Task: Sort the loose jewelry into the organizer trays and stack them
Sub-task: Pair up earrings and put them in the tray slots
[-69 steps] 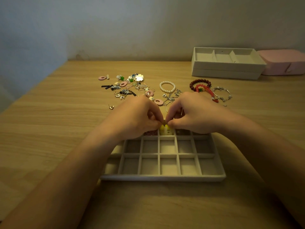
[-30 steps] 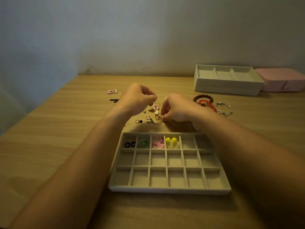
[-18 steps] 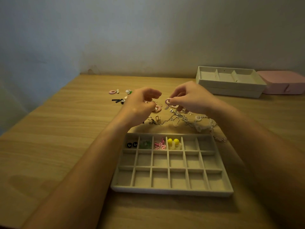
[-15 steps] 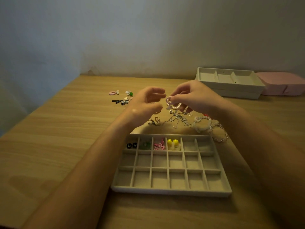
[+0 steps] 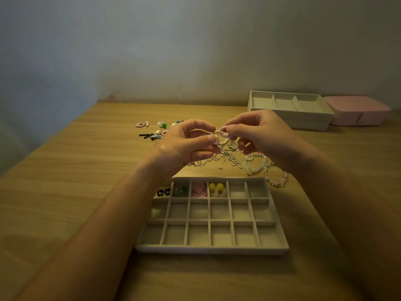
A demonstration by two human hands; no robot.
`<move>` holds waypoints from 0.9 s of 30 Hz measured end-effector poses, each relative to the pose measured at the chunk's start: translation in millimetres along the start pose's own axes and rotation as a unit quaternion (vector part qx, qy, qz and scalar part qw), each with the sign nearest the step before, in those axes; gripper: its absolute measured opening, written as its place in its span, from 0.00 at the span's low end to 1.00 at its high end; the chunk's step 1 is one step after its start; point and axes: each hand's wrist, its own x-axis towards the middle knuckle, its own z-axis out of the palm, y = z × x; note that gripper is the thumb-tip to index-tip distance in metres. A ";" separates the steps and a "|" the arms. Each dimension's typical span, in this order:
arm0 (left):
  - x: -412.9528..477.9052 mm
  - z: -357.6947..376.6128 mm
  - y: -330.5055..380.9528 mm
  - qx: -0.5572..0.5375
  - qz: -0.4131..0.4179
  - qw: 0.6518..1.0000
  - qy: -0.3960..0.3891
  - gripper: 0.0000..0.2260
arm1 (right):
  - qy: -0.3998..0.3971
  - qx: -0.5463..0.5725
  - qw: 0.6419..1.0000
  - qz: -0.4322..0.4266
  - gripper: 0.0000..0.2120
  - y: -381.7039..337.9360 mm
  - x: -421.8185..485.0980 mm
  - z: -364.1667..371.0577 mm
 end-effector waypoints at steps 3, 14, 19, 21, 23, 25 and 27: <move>0.3 0.7 -0.9 -0.024 0.003 1.000 0.003 0.14 | -0.005 -0.004 1.000 0.004 0.04 4.7 -6.1 -1.3; -1.4 9.1 0.9 -0.017 0.014 1.000 0.012 0.13 | -0.061 -0.001 0.998 0.034 0.11 10.4 -24.7 -2.1; -2.7 10.9 1.8 0.041 0.005 0.999 0.004 0.15 | -0.065 -0.006 0.997 0.033 0.06 13.7 -28.2 -4.4; -2.7 11.4 0.8 0.085 0.009 0.996 0.001 0.14 | -0.065 -0.020 0.997 0.030 0.04 15.5 -29.0 -5.2; -2.7 11.5 -0.1 0.124 0.005 0.992 -0.007 0.14 | -0.068 -0.037 0.996 0.033 0.03 17.1 -29.9 -5.9; -3.0 11.5 -0.5 0.176 -0.005 0.984 -0.019 0.12 | -0.080 -0.048 0.995 0.039 0.02 18.5 -30.7 -7.2; -3.7 11.9 0.0 0.236 -0.010 0.971 -0.034 0.10 | -0.098 -0.065 0.992 0.047 0.02 20.2 -31.8 -8.7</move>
